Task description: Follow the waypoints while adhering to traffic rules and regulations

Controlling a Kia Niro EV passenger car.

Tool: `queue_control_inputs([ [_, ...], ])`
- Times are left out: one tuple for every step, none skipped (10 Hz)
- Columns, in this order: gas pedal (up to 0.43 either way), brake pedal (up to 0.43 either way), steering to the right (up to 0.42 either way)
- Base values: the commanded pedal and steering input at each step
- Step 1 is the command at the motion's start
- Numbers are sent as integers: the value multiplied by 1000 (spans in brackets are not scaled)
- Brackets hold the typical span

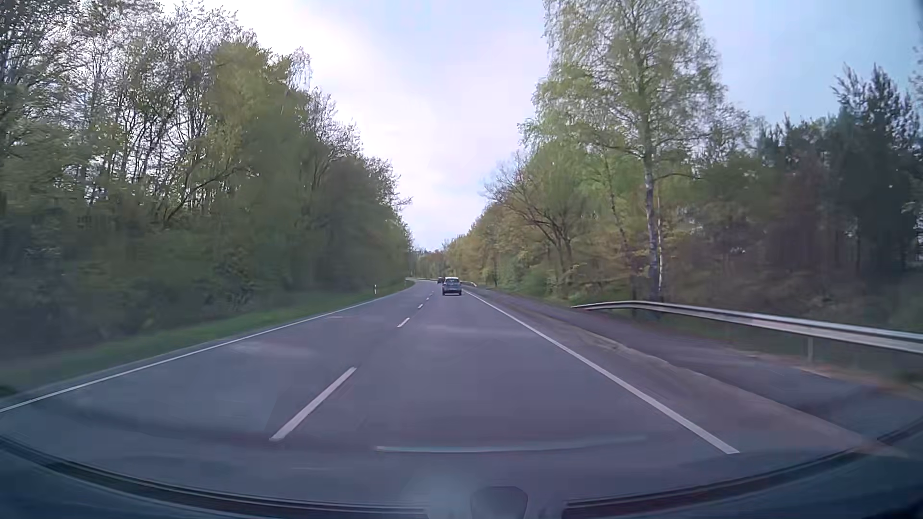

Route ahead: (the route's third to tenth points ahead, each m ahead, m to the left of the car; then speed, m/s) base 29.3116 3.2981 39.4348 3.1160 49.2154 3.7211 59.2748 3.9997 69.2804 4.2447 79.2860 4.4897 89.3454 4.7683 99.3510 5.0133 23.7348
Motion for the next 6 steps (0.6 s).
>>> queue_control_inputs([
  [177,0,-6],
  [177,0,-7],
  [177,0,-8],
  [177,0,-9],
  [177,0,-9],
  [177,0,-9],
])
